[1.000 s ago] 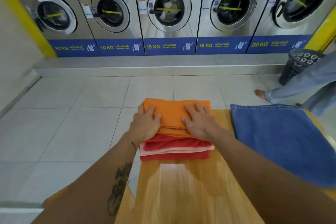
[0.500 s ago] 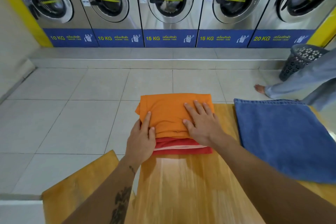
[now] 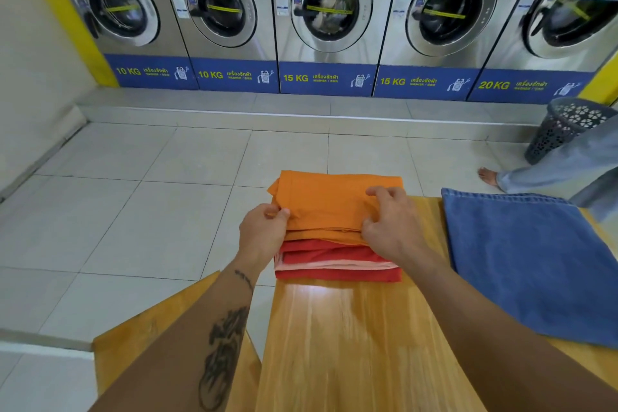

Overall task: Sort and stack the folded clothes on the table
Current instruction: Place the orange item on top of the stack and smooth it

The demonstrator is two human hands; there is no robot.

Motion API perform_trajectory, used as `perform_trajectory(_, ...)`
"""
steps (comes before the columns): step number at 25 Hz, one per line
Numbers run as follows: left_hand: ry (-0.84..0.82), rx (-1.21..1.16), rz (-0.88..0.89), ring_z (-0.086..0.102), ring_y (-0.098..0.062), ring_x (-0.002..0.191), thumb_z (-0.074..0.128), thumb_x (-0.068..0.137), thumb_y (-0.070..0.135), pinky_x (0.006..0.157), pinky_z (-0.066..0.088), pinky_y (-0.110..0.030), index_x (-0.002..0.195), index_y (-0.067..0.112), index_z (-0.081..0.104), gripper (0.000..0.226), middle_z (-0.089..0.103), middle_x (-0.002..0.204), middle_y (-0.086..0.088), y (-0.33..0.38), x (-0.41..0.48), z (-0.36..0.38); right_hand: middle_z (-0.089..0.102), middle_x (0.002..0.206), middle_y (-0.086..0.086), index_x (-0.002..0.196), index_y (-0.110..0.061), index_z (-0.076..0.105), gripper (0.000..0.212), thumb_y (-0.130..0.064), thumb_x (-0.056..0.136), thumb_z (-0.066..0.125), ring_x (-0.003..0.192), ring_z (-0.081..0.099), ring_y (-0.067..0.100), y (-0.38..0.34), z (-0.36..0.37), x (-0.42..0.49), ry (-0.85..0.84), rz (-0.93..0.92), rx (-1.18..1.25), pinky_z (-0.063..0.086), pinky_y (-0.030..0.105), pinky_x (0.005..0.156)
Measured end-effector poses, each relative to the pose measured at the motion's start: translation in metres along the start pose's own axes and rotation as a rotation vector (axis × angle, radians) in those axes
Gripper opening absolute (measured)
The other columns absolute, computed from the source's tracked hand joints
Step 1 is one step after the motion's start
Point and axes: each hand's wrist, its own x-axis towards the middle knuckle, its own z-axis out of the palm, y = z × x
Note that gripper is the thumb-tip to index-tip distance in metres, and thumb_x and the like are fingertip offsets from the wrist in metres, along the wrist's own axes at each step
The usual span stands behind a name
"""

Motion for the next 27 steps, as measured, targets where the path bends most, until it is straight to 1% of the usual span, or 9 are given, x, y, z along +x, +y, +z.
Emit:
perform_trajectory(4, -0.045, -0.018, 0.04, 0.064, -0.021, 0.093, 0.064, 0.089, 0.03, 0.085, 0.055, -0.038, 0.106, 0.02, 0.066, 0.021, 0.065, 0.102, -0.001, 0.003, 0.009, -0.001, 0.039, 0.145, 0.009, 0.137, -0.024, 0.047, 0.051, -0.026, 0.087, 0.056, 0.135, 0.033, 0.031, -0.001, 0.006, -0.005, 0.018, -0.061, -0.111, 0.035, 0.051, 0.109)
perform_trajectory(6, -0.028, -0.014, 0.069, 0.06, -0.015, 0.083, 0.065, 0.089, 0.028, 0.073, 0.05, -0.031, 0.09, 0.02, 0.065, 0.008, 0.064, 0.092, 0.002, 0.006, 0.01, -0.001, 0.04, 0.144, 0.008, 0.135, -0.024, 0.049, 0.05, -0.025, 0.086, 0.056, 0.135, 0.033, 0.03, -0.01, 0.011, -0.004, 0.006, -0.125, -0.104, 0.034, 0.051, 0.109)
perform_trajectory(9, 0.024, -0.046, 0.069, 0.054, -0.011, 0.07, 0.063, 0.089, 0.026, 0.059, 0.039, -0.027, 0.077, 0.018, 0.057, 0.016, 0.061, 0.08, 0.003, 0.01, 0.01, -0.003, 0.042, 0.142, 0.005, 0.133, -0.026, 0.049, 0.046, -0.029, 0.088, 0.054, 0.132, 0.036, 0.029, -0.014, 0.018, -0.004, -0.02, -0.128, -0.125, 0.032, 0.049, 0.11)
perform_trajectory(14, -0.02, -0.007, -0.101, 0.063, -0.022, 0.089, 0.065, 0.089, 0.025, 0.062, 0.044, -0.028, 0.104, 0.014, 0.063, 0.019, 0.066, 0.101, -0.004, -0.005, 0.014, -0.01, 0.048, 0.136, -0.001, 0.133, -0.029, 0.052, 0.044, -0.042, 0.091, 0.055, 0.13, 0.041, 0.024, 0.006, 0.015, -0.005, -0.042, -0.082, -0.093, 0.03, 0.047, 0.11)
perform_trajectory(17, -0.056, 0.003, -0.144, 0.064, -0.023, 0.085, 0.059, 0.088, 0.018, 0.061, 0.046, -0.029, 0.097, 0.014, 0.064, 0.011, 0.069, 0.099, -0.011, -0.011, 0.015, -0.009, 0.053, 0.132, -0.002, 0.127, -0.025, 0.059, 0.037, -0.035, 0.091, 0.057, 0.125, 0.047, 0.023, 0.018, 0.007, -0.009, 0.06, -0.1, -0.012, 0.036, 0.046, 0.108)
perform_trajectory(20, -0.023, -0.062, -0.141, 0.065, -0.026, 0.09, 0.052, 0.086, 0.025, 0.074, 0.054, -0.038, 0.1, 0.013, 0.064, 0.022, 0.07, 0.104, -0.011, -0.003, 0.018, -0.008, 0.057, 0.126, 0.008, 0.126, -0.021, 0.058, 0.037, -0.025, 0.09, 0.058, 0.113, 0.054, 0.026, 0.039, -0.006, -0.006, 0.198, 0.158, 0.177, 0.046, 0.04, 0.092)
perform_trajectory(23, -0.125, -0.053, -0.091, 0.058, -0.027, 0.113, 0.061, 0.091, 0.039, 0.092, 0.049, -0.041, 0.134, 0.018, 0.048, 0.049, 0.056, 0.12, 0.002, 0.002, 0.018, -0.003, 0.067, 0.1, 0.011, 0.124, -0.014, 0.058, 0.037, -0.02, 0.088, 0.06, 0.076, 0.062, 0.021, 0.058, -0.017, 0.003, 0.057, 0.493, 0.514, 0.048, 0.034, 0.063)
perform_trajectory(25, -0.179, 0.005, -0.053, 0.06, -0.028, 0.11, 0.068, 0.087, 0.027, 0.094, 0.051, -0.043, 0.138, 0.016, 0.046, 0.056, 0.059, 0.122, -0.003, 0.0, 0.018, 0.0, 0.067, 0.09, 0.01, 0.115, -0.012, 0.063, 0.028, -0.017, 0.087, 0.063, 0.065, 0.062, 0.02, 0.065, -0.023, 0.005, 0.031, 0.506, 0.565, 0.048, 0.032, 0.053)
perform_trajectory(27, -0.149, -0.017, -0.029, 0.063, -0.027, 0.102, 0.07, 0.086, 0.015, 0.091, 0.054, -0.043, 0.133, 0.013, 0.054, 0.05, 0.064, 0.119, -0.008, -0.001, 0.019, 0.001, 0.069, 0.091, 0.008, 0.11, -0.012, 0.066, 0.024, -0.011, 0.086, 0.064, 0.073, 0.066, 0.021, 0.067, -0.03, 0.006, 0.063, 0.464, 0.604, 0.055, 0.036, 0.059)
